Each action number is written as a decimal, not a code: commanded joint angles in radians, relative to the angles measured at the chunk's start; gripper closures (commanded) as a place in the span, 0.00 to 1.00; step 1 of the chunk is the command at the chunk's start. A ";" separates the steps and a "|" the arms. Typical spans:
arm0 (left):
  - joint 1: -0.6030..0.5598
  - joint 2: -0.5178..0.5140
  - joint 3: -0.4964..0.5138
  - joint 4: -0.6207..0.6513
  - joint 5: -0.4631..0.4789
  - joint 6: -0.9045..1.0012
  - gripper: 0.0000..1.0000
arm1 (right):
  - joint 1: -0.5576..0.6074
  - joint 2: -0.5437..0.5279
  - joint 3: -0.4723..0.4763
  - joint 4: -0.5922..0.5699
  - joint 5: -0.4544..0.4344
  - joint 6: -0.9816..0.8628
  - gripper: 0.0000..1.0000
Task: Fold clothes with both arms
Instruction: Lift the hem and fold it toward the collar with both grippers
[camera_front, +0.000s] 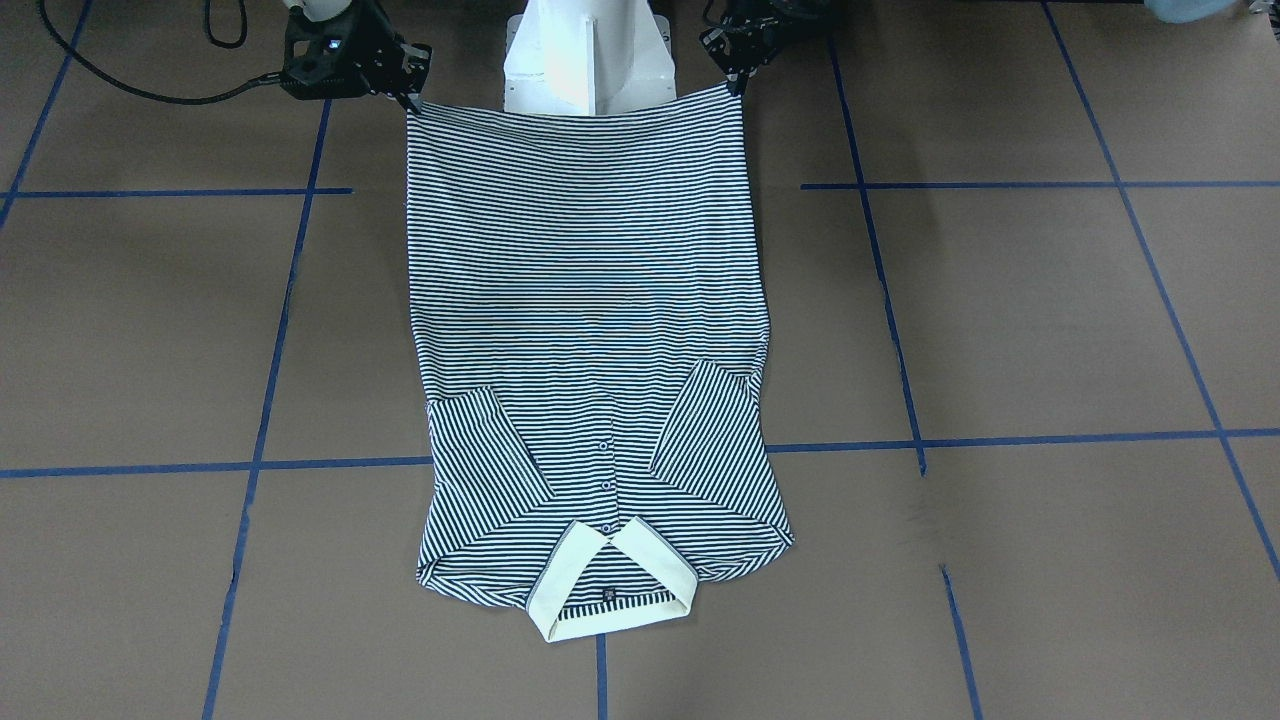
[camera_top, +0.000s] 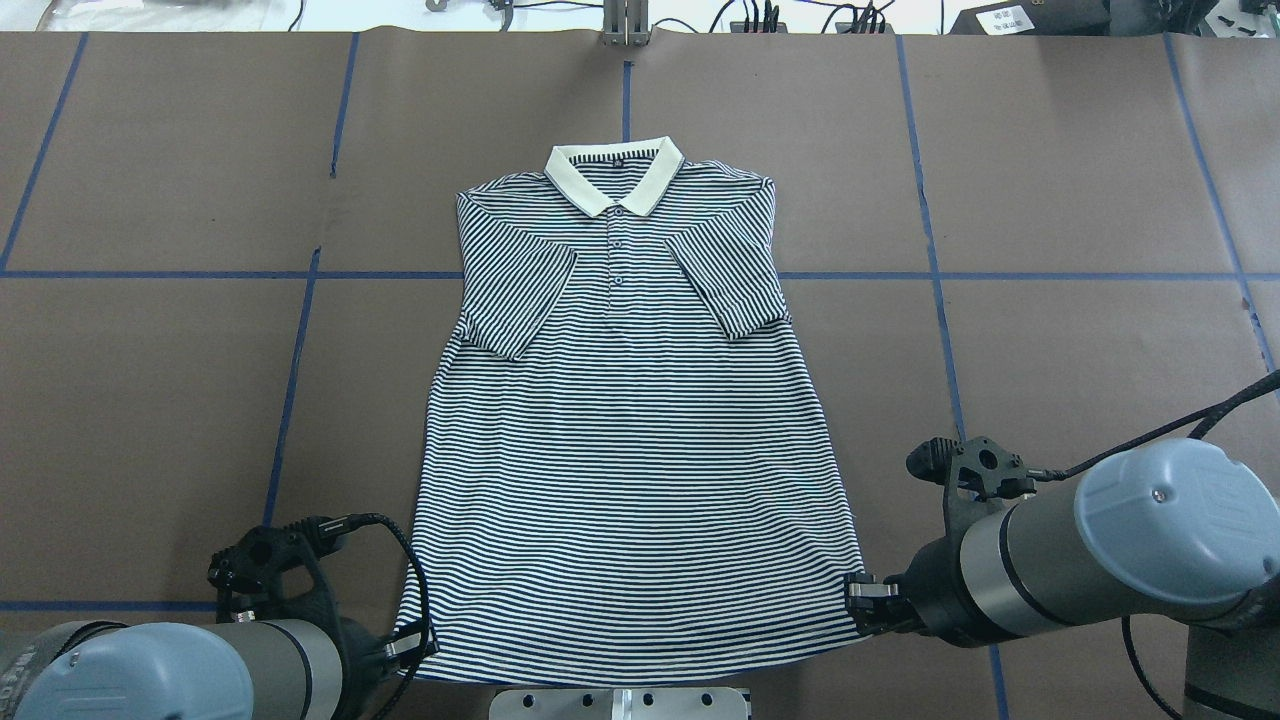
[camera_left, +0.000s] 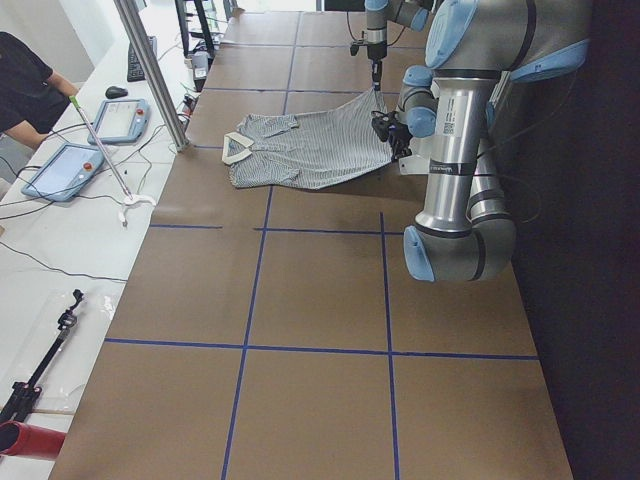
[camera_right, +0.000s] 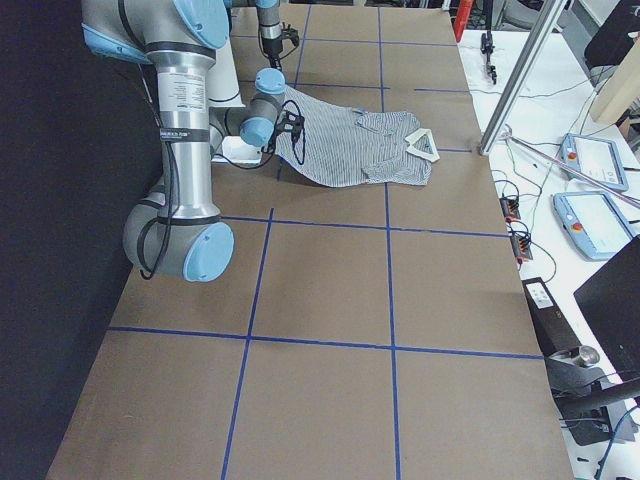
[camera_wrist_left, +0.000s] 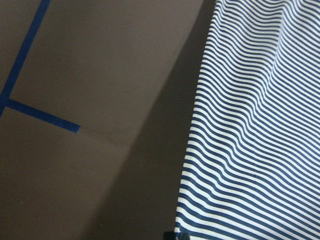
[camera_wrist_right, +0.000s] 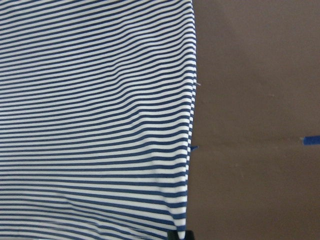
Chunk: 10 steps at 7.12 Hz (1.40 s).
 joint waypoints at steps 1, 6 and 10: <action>0.001 -0.003 -0.016 0.015 -0.005 0.005 1.00 | -0.051 -0.003 0.017 0.000 -0.004 -0.001 1.00; -0.265 -0.082 0.069 0.005 -0.013 0.256 1.00 | 0.244 0.141 -0.119 0.002 -0.015 -0.207 1.00; -0.466 -0.147 0.376 -0.275 -0.017 0.405 1.00 | 0.452 0.410 -0.467 0.006 -0.007 -0.286 1.00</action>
